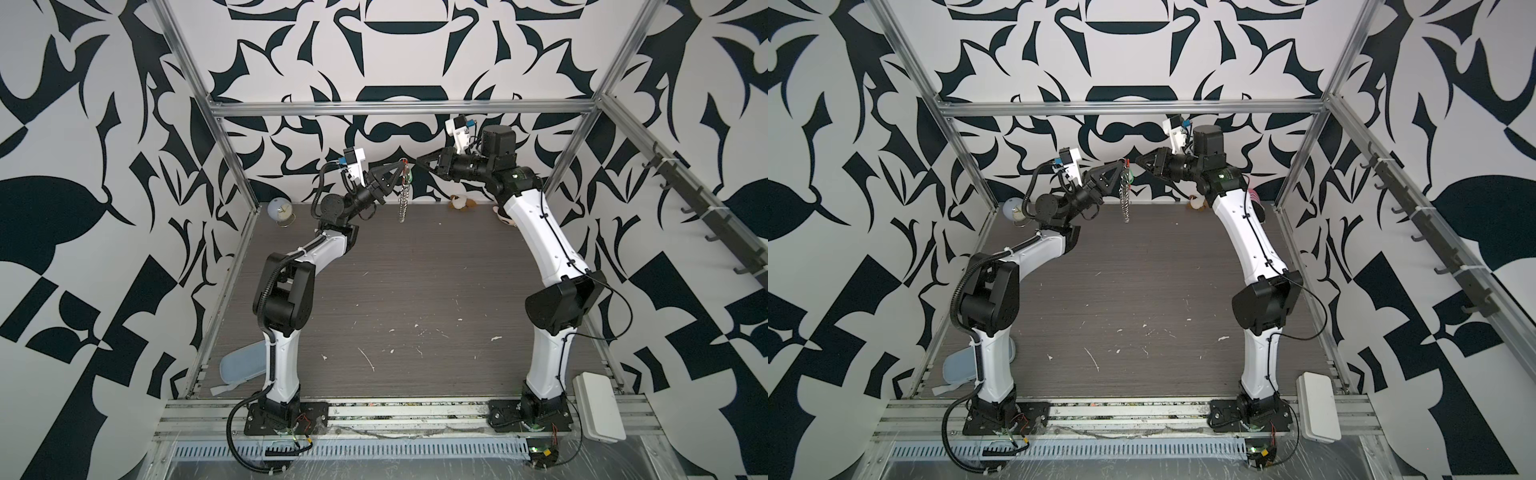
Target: Put the keys on the keyring
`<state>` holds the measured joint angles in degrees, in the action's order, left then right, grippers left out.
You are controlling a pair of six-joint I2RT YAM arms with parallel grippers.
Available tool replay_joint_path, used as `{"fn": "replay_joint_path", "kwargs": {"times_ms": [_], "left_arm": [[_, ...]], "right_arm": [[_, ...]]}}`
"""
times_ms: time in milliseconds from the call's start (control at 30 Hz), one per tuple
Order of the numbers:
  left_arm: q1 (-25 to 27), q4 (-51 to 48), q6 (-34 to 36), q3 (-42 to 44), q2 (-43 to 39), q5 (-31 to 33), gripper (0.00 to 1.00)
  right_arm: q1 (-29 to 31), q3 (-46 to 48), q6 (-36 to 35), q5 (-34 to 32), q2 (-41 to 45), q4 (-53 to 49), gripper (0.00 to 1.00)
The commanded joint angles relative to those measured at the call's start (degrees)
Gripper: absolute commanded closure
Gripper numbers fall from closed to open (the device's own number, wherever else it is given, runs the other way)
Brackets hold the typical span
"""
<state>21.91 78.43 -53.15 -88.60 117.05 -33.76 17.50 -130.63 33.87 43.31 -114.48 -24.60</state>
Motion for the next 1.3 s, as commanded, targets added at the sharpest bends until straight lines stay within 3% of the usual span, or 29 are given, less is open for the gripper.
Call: {"fn": "replay_joint_path", "kwargs": {"times_ms": [0,200,467,567,867,1267], "left_arm": [[-0.1,4.2,-1.0,0.0,-2.8,0.0,1.00],[-0.1,4.2,-1.7,-0.4,-2.5,0.1,1.00],[-0.2,4.2,-2.6,-0.8,-2.5,0.5,1.00],[-0.2,4.2,-3.0,-0.9,-2.5,0.5,1.00],[-0.2,4.2,-4.1,-1.3,-2.1,1.3,1.00],[-0.1,4.2,-6.2,-2.2,-1.4,1.5,1.00]], "right_arm": [[1.1,-1.7,-0.5,3.7,1.5,5.1,0.73],[1.5,1.3,3.5,6.7,2.0,12.6,0.73],[1.6,3.4,4.6,7.2,1.9,14.5,0.73],[1.6,3.6,5.0,7.3,1.8,15.1,0.82],[2.8,4.6,5.4,8.2,1.6,16.2,0.87],[3.6,4.7,7.4,8.6,0.5,18.9,0.80]]}}
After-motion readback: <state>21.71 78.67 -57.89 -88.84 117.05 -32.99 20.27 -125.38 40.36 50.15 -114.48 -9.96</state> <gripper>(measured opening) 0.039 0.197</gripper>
